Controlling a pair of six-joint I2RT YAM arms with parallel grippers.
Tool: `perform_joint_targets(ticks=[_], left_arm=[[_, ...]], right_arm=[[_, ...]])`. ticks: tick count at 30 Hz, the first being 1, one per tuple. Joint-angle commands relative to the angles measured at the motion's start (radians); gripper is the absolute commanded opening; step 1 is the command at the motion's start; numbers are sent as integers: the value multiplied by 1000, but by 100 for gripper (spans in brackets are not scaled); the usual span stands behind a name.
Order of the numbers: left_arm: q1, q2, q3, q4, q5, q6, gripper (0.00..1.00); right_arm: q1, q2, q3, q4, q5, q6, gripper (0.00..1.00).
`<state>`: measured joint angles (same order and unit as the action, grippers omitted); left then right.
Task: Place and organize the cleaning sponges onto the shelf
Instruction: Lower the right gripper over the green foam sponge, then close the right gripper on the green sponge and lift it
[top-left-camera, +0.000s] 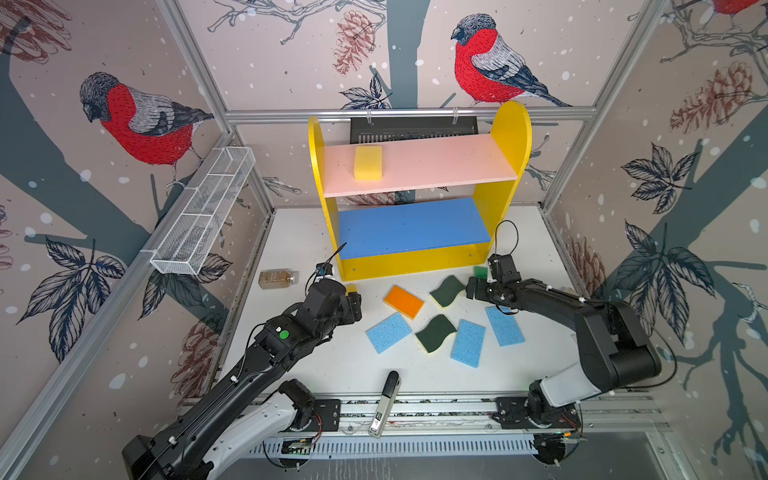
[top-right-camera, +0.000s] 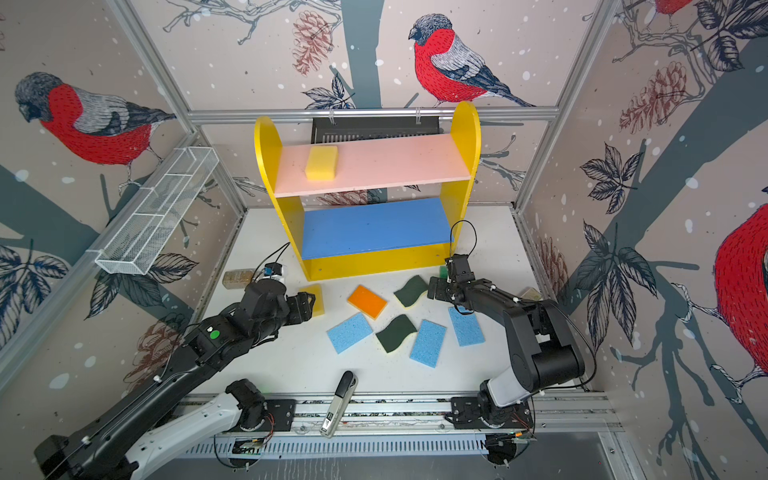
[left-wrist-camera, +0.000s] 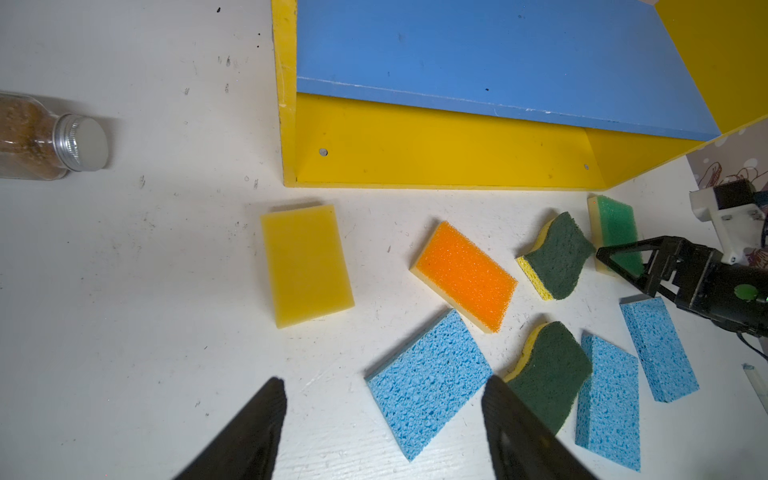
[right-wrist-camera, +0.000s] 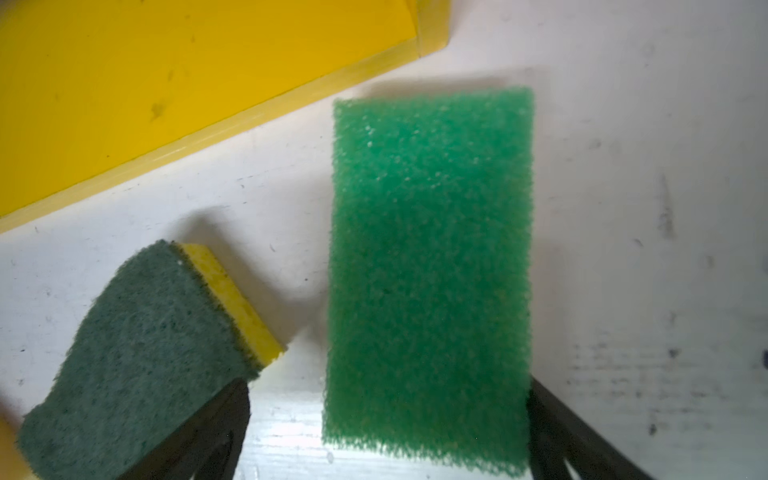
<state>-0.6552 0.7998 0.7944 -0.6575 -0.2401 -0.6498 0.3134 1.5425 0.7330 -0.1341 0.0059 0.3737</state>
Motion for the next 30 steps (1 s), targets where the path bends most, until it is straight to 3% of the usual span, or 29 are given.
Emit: perform_joint_targets(ticks=[1,30], left_arm=[[-1,-4,6,9,-4,-3,75],[1,-13,-36,33,-8,-18,76]], right_arm=[[12,14,19,-35,59,16,100],[42,80,76,-80,214,62,93]])
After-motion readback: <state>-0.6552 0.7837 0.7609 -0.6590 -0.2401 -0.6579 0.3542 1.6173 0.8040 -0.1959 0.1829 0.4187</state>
